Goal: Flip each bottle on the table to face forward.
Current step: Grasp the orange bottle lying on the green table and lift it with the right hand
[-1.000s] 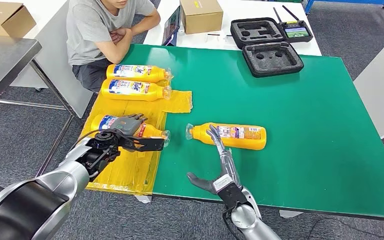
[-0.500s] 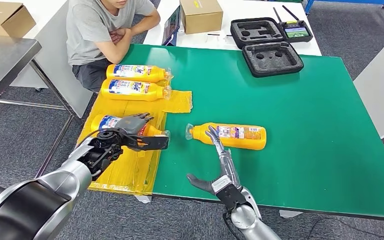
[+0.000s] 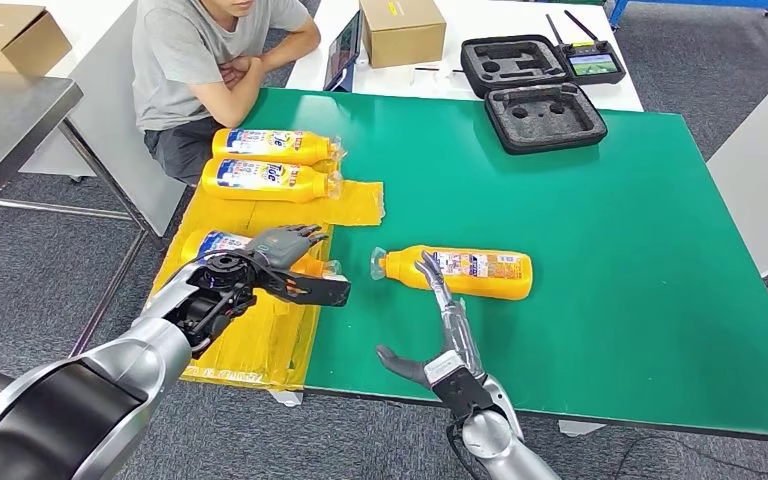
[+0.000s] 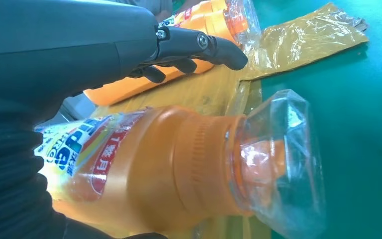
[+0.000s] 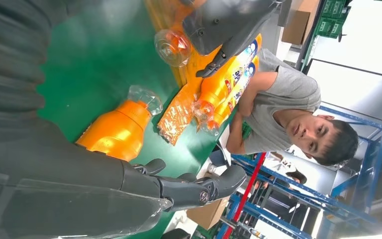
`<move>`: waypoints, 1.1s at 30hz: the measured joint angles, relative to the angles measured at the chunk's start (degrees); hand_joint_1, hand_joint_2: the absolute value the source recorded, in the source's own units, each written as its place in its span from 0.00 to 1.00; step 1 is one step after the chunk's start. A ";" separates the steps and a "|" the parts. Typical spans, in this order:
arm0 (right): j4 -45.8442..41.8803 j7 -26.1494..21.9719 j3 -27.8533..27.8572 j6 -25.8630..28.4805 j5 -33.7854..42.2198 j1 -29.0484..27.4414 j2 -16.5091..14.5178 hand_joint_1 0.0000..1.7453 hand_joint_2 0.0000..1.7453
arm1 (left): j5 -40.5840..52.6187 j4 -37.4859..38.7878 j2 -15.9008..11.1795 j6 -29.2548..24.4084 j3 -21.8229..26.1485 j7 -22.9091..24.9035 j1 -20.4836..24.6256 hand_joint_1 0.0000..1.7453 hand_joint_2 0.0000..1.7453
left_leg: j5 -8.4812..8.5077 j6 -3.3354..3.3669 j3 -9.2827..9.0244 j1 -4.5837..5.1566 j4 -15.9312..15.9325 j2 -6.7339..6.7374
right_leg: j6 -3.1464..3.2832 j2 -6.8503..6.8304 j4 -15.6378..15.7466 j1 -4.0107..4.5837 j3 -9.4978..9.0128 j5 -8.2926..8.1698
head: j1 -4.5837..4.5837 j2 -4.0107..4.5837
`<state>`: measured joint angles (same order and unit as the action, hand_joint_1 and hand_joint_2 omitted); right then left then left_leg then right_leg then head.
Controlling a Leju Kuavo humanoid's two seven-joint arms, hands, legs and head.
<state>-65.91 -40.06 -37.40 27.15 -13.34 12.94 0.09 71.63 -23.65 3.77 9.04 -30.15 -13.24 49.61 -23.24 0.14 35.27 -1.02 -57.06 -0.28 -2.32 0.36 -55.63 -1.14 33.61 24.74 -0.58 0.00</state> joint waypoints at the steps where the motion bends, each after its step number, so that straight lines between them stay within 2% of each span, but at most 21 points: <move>1: -0.01 0.00 0.08 0.00 0.02 -0.10 0.00 0.00 1.00 | 0.14 -0.24 -0.28 0.31 -0.25 -0.16 0.07 0.00 1.00 | 0.00 0.00 0.00 0.00 0.00 0.00 | 0.00 0.00 0.00 0.00 0.00 0.00 | 0.00 0.00; 13: -0.02 0.00 0.38 0.00 0.41 -0.36 0.19 0.00 1.00 | -1.74 -3.92 -4.22 4.16 -2.91 -6.20 0.43 0.00 1.00 | 0.00 0.00 0.00 0.00 0.00 0.00 | 0.00 0.00 0.00 -0.01 0.00 0.00 | 0.00 0.00; 18: -0.47 0.00 0.38 0.08 2.09 -0.34 0.96 0.00 1.00 | -10.43 -7.37 -5.62 10.57 -3.22 -16.87 0.43 0.00 1.00 | 0.00 0.00 0.01 0.01 0.00 -0.01 | 0.00 -0.01 0.00 -0.01 -0.01 0.00 | 0.00 0.00; 20: -0.66 0.00 0.37 0.10 2.26 -0.32 1.28 0.00 1.00 | -12.17 -8.83 -6.11 11.78 -3.30 -18.70 0.45 0.00 1.00 | 0.00 0.00 0.01 0.01 0.00 -0.01 | 0.00 0.00 0.00 -0.01 0.00 0.00 | -0.01 0.00; 33: -1.13 0.00 0.33 0.11 2.48 -0.30 2.08 0.00 1.00 | -12.81 -11.54 -7.12 12.49 -3.83 -19.28 0.45 0.00 1.00 | 0.00 0.00 0.01 0.00 0.00 0.00 | 0.00 -0.01 0.00 -0.01 -0.01 0.00 | -0.01 0.01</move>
<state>-67.04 -40.06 -37.07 27.26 -10.86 12.64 2.16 58.82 -35.19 -3.35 21.53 -33.98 -32.52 50.06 -23.24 0.14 35.28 -1.02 -57.06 -0.28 -2.32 0.35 -55.63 -1.15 33.61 24.74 -0.59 0.01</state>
